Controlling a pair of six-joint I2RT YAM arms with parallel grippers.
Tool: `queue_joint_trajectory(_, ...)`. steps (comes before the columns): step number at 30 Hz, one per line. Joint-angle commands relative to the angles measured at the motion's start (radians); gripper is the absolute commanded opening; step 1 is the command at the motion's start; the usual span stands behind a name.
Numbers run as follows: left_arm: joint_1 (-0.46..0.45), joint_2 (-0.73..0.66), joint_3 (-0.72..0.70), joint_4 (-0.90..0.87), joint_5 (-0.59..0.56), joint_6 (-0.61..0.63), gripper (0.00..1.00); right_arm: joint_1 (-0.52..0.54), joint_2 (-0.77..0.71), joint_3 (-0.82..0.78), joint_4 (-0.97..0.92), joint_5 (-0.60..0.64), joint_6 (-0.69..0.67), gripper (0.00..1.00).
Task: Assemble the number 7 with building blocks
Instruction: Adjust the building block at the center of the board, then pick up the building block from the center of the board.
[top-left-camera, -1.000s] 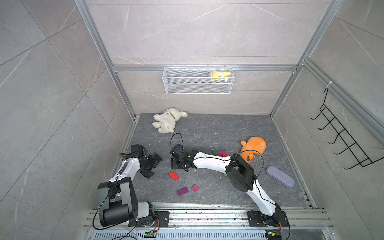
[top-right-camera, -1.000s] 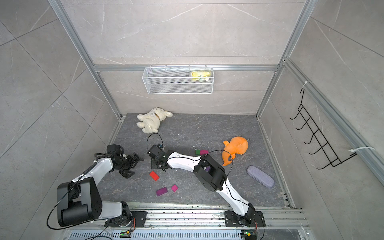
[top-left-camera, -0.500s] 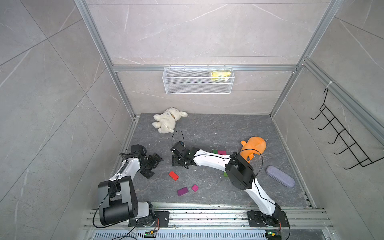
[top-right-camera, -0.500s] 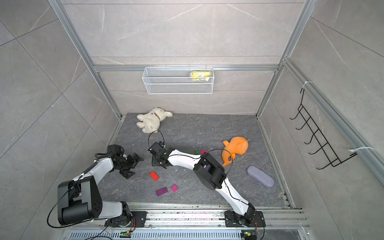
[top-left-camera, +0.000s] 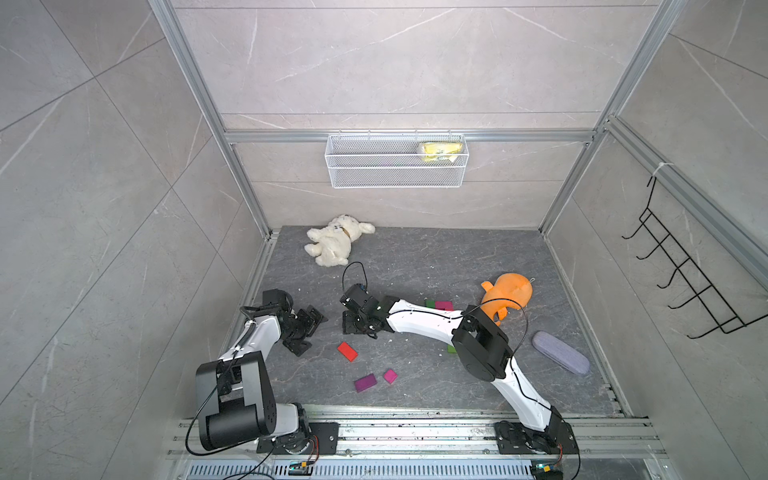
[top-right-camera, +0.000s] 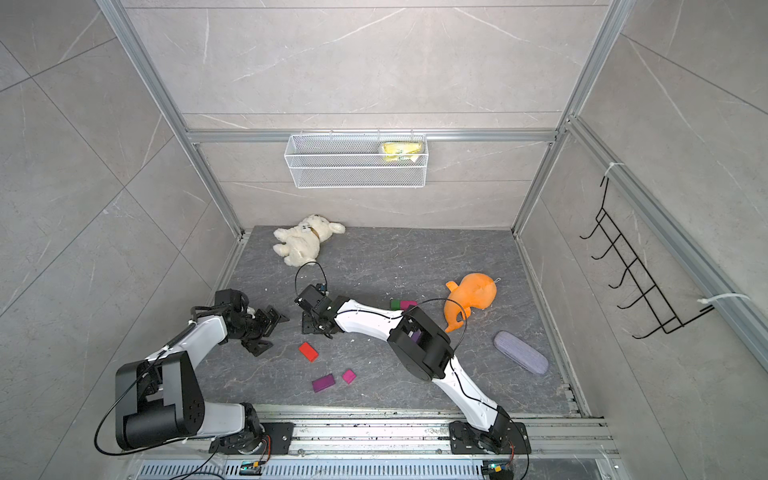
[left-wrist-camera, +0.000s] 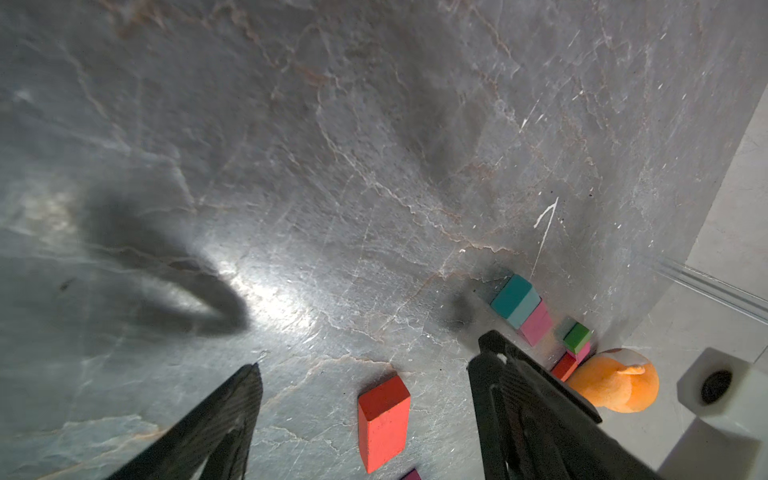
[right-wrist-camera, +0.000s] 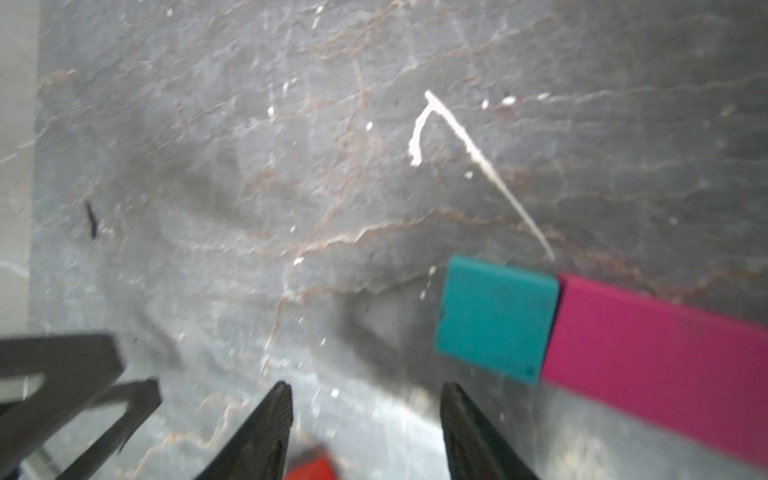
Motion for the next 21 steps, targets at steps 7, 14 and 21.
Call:
queue_joint_trajectory(7,0.005,-0.027,0.013,-0.066,-0.028,0.018,0.96,0.024,-0.199,-0.071,-0.098,0.01,-0.151,0.6)
queue_joint_trajectory(14,0.019,-0.045,0.039,-0.105,-0.047,0.02,0.99,0.101,-0.18,-0.032,-0.267,0.066,-0.319,0.62)
queue_joint_trajectory(21,0.078,-0.067,0.034,-0.127,-0.027,0.035,1.0,0.149,-0.086,0.059,-0.32,0.093,-0.36,0.62)
